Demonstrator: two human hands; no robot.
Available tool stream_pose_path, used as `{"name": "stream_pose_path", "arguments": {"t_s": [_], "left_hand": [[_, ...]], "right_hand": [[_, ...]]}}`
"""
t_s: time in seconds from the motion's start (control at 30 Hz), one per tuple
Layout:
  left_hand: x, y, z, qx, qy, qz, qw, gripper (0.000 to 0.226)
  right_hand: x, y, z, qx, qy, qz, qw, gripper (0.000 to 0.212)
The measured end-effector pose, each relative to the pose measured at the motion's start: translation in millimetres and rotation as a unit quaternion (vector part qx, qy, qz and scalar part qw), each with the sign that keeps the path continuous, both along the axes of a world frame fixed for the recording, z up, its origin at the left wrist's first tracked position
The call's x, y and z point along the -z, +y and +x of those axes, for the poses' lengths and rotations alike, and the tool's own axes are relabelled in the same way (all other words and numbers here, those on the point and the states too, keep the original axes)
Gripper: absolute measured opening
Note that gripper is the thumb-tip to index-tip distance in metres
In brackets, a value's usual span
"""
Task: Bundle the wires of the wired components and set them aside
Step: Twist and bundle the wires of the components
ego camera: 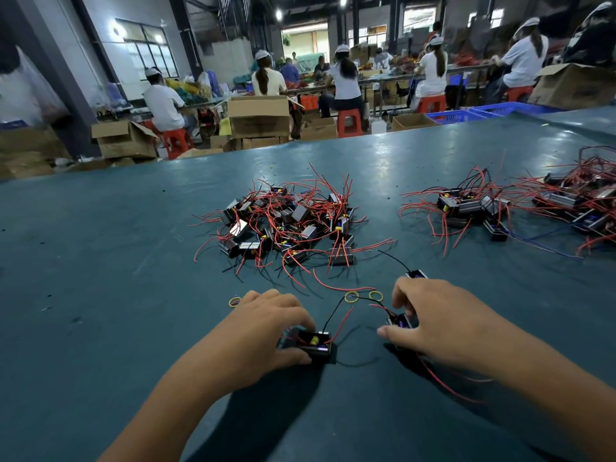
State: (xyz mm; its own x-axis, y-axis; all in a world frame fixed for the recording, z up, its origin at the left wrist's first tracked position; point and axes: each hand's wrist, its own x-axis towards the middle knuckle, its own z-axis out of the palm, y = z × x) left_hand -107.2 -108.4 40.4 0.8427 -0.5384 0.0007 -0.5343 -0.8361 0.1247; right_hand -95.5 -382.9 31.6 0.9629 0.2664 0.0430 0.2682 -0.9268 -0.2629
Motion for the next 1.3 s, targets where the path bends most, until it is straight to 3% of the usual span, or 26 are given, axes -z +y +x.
{"name": "stream_pose_path", "arguments": {"t_s": [0.13, 0.27, 0.37, 0.47, 0.53, 0.67, 0.77, 0.83, 0.97, 1.2, 1.3], "left_hand": [[2, -2, 0, -0.009, -0.032, -0.011, 0.999, 0.031], [0, -6, -4, -0.055, -0.006, -0.197, 0.979, 0.018], [-1, -11, -6, -0.087, 0.069, -0.328, 0.938, 0.016], [2, -18, -8, -0.103, 0.149, -0.392, 0.902, 0.04], [5, -25, -12, -0.081, 0.185, -0.418, 0.886, 0.031], [9, -38, -15, -0.069, 0.14, -0.423, 0.893, 0.016], [9, -40, -16, -0.1, 0.082, -0.418, 0.899, 0.037], [8, -40, -18, -0.101, 0.042, -0.399, 0.91, 0.051], [5, -45, -23, -0.081, -0.049, -0.355, 0.93, 0.049], [5, -48, -25, -0.062, -0.082, -0.355, 0.929, 0.057], [8, -49, -26, -0.058, -0.081, -0.353, 0.93, 0.054]], "right_hand": [[1, 2, -3, 0.032, 0.015, -0.014, 0.999, 0.04], [-1, 4, -4, 0.066, 0.001, 0.019, 0.998, 0.028], [-5, 7, -1, 0.068, 0.017, 0.203, 0.977, 0.017], [-7, 15, -5, 0.048, 0.115, 0.439, 0.89, 0.014], [-6, 22, -10, 0.028, 0.173, 0.525, 0.833, 0.016], [-3, 31, -14, 0.019, 0.21, 0.603, 0.769, 0.018], [-4, 32, -14, 0.014, 0.202, 0.629, 0.751, 0.023], [-3, 33, -15, -0.004, 0.195, 0.633, 0.749, 0.032], [-2, 36, -19, -0.031, 0.197, 0.625, 0.755, 0.035], [-2, 39, -25, -0.041, 0.226, 0.618, 0.752, 0.038], [-3, 37, -24, -0.032, 0.263, 0.641, 0.72, 0.03]]}}
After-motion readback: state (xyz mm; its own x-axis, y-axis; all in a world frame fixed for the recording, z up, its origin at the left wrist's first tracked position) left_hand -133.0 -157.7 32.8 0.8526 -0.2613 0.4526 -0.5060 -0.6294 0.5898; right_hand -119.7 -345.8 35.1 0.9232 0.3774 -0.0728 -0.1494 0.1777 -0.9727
